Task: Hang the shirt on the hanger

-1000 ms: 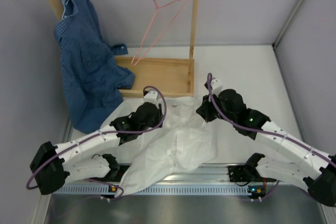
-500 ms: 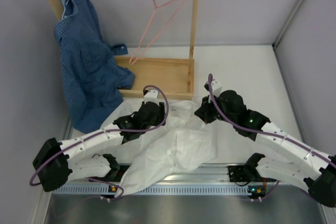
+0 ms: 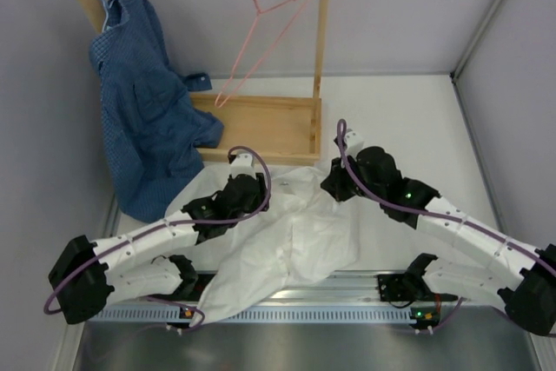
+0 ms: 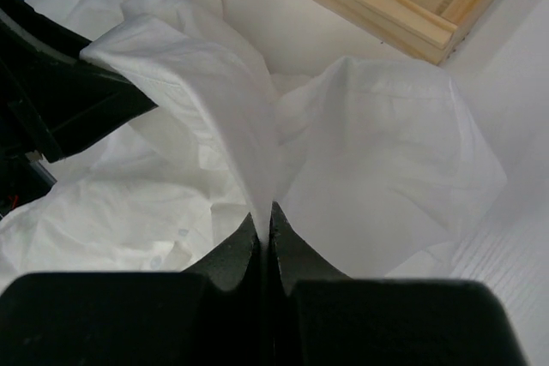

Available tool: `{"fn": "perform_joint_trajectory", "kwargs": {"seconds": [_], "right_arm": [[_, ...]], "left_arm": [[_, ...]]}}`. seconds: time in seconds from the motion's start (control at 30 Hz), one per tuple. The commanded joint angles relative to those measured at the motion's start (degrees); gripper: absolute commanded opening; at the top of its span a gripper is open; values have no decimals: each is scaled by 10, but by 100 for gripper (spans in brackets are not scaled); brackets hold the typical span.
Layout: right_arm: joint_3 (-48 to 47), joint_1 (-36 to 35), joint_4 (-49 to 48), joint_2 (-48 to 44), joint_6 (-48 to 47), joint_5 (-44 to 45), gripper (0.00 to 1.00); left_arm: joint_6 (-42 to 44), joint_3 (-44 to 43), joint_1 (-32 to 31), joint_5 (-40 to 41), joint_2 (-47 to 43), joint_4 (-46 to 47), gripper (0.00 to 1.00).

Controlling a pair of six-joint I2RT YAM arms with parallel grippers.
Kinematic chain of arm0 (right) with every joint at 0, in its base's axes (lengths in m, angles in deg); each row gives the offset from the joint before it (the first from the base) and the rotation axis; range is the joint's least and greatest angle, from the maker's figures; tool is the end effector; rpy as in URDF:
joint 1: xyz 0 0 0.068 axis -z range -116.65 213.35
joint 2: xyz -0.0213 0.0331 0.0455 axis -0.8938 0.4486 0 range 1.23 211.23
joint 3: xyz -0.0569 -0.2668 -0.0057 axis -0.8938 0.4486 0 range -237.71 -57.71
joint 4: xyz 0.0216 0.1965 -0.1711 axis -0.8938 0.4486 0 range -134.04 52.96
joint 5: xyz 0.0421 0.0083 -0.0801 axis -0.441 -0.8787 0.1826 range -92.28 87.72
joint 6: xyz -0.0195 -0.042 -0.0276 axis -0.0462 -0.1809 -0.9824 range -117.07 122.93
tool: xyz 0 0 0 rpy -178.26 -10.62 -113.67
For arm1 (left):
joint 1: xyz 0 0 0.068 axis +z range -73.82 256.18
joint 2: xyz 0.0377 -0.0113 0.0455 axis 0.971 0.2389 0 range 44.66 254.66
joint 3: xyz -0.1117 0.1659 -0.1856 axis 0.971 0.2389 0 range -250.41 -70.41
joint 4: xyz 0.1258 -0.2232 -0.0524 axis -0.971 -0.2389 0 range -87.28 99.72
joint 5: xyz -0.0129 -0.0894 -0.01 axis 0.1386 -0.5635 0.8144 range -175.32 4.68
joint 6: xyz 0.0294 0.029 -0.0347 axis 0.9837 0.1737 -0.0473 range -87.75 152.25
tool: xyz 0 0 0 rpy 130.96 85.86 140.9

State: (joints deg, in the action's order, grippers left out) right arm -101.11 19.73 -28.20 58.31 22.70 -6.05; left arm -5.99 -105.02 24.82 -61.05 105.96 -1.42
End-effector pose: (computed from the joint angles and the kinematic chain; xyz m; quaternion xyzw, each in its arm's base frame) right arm 0.1606 0.1562 0.2816 -0.1946 0.8414 0.2886 0.4134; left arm 0.1507 -0.1651 0.2233 0.0084 0.8829 -0.1689 0.4381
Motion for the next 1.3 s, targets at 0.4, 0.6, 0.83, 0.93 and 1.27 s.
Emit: {"fn": "perform_joint_trajectory", "kwargs": {"seconds": [0.4,0.6,0.83,0.93,1.27], "right_arm": [[-86,9,-4,10,4,32,0],[-73,12,-1,16,-11,-3,21],[-192,11,35,22,-20,-41,79],[-293,6,48,74,-20,-23,88],[-661,-39,82,326,4,147,99]], "left_arm": [[-32,52,1,-2,-4,70,23],[-6,37,1,-5,-55,52,0],[-19,7,1,-18,-105,-10,0],[-31,15,1,-29,-130,-11,0],[-48,55,1,1,-181,-17,0]]}}
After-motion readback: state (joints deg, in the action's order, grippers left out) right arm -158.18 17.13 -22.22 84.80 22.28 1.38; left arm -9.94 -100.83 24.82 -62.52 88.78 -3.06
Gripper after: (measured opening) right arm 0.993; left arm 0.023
